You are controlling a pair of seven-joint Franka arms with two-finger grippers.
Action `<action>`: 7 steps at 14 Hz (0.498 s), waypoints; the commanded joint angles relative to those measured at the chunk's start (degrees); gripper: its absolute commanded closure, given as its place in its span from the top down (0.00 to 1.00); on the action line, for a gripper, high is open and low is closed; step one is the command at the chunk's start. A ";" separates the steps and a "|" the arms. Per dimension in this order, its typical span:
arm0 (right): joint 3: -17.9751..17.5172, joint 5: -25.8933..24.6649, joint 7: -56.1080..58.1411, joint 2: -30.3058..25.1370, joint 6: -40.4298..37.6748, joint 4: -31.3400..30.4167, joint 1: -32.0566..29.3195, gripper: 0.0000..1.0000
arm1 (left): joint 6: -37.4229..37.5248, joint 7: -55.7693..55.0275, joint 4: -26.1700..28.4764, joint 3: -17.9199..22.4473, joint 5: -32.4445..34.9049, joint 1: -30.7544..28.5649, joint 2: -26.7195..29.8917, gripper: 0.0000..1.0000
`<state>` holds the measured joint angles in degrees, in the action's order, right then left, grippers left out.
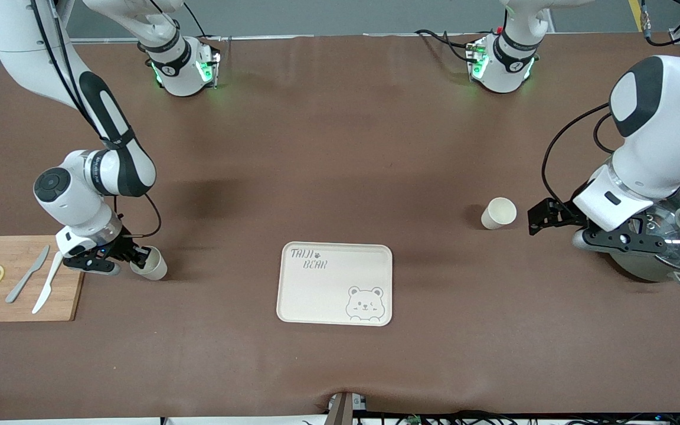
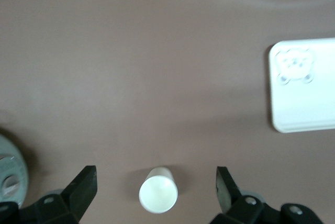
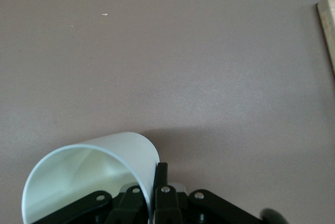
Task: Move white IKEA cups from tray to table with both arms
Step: 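Carry the cup beside the cutting board and lower it with the right gripper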
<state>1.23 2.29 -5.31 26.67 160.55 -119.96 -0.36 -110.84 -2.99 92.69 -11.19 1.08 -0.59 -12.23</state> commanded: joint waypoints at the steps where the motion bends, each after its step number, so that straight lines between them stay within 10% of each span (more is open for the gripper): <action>1: -0.26 1.49 -0.23 1.45 2.65 0.17 0.10 0.00 | 5.35 -0.08 -0.84 0.91 6.19 1.38 1.16 1.00; 7: -0.26 1.75 -0.23 1.89 3.01 0.17 0.10 0.08 | 11.26 4.13 -1.19 2.92 8.07 2.17 2.74 1.00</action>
<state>1.21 2.89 -5.32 28.44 162.97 -119.93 -0.35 -101.41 -0.70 91.81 -10.64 8.46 0.26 -11.25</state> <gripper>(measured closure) 0.960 0.000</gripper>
